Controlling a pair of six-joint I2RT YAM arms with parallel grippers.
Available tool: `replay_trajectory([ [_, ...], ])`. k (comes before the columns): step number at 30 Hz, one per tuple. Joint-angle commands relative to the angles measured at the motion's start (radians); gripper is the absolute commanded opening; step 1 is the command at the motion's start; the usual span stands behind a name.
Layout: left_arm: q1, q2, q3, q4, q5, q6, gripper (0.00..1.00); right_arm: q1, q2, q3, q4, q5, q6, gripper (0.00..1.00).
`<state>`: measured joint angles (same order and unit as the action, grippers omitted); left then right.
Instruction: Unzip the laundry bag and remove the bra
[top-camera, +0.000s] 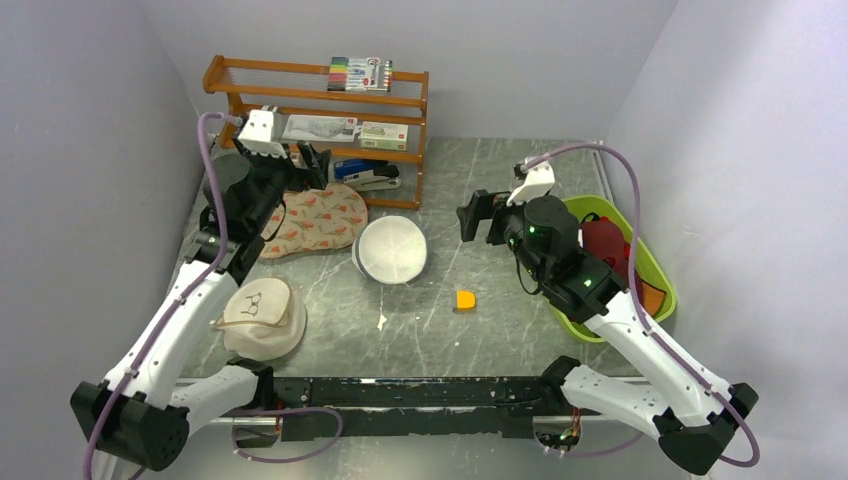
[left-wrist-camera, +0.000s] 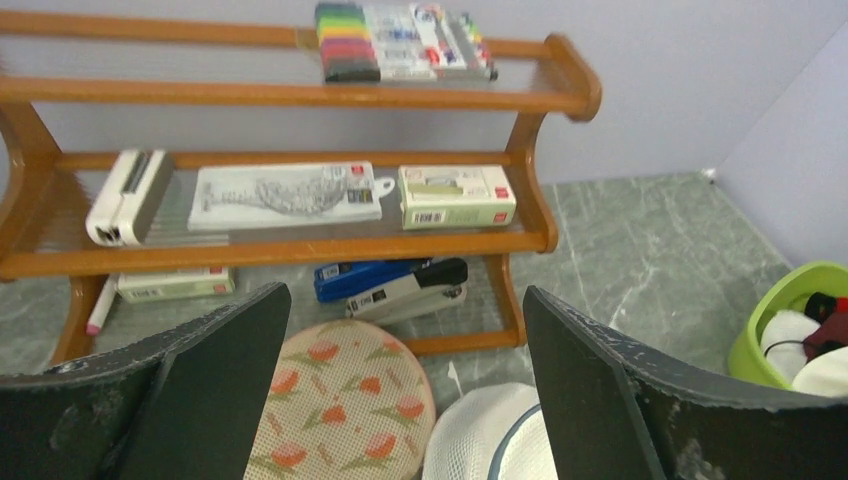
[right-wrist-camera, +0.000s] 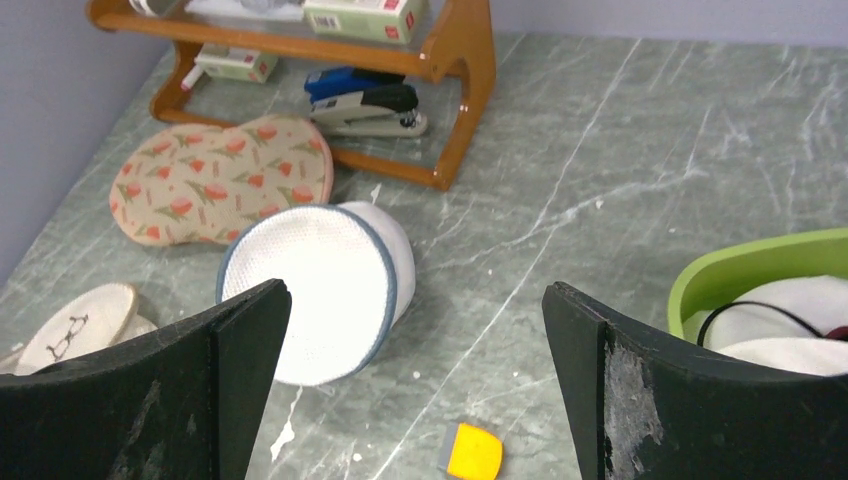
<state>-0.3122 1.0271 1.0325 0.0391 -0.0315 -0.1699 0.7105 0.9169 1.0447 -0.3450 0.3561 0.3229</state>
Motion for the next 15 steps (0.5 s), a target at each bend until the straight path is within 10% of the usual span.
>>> replay_trajectory([
  [1, -0.032, 0.065, 0.047, -0.088, -0.081, -0.019, 0.98, 0.027, -0.008, -0.062, 0.000, 0.011, 0.063, 1.00],
  [15, -0.047, 0.114, -0.089, -0.468, -0.104, -0.230, 0.98, 0.044, 0.059, -0.220, 0.105, -0.111, 0.066, 1.00],
])
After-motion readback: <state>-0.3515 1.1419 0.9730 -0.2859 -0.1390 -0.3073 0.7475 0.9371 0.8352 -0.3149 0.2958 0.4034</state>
